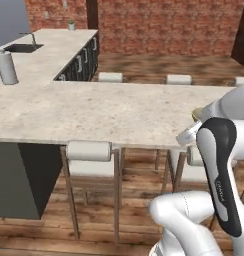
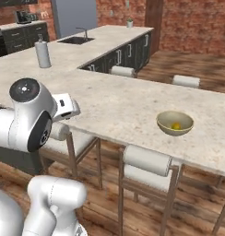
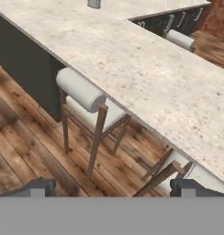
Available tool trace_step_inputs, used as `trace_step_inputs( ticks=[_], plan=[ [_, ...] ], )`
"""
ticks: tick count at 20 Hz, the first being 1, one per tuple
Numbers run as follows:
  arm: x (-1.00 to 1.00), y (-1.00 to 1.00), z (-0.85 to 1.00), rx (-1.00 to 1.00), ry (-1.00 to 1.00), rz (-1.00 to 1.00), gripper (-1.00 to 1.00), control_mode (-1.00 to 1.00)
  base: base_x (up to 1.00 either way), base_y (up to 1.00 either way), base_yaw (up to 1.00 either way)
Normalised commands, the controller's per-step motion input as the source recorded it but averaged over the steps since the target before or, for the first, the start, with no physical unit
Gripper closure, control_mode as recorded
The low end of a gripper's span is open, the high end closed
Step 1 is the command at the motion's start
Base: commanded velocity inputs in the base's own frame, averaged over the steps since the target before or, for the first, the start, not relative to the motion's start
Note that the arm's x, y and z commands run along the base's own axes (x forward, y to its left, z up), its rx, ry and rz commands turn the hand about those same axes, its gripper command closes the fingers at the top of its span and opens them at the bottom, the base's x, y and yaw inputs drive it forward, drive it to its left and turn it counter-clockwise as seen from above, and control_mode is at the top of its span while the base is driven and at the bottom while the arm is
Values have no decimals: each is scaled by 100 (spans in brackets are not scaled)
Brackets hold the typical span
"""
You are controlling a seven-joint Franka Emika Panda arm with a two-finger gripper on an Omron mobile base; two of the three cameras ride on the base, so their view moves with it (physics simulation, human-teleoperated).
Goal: Retrieve the mango and pear from the fridge and place them into the bowl on the dining table.
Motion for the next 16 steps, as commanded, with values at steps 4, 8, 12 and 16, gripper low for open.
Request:
trace_step_inputs(
  ticks=[4,8,12,16],
  plan=[
    [0,0,0,0,0,0,-100,100,-7,99,78],
    [0,0,0,0,0,0,-100,100,11,97,73],
    [0,0,0,0,0,0,-100,100,62,100,58],
    [0,0,0,0,0,0,-100,100,75,100,54]
  ],
)
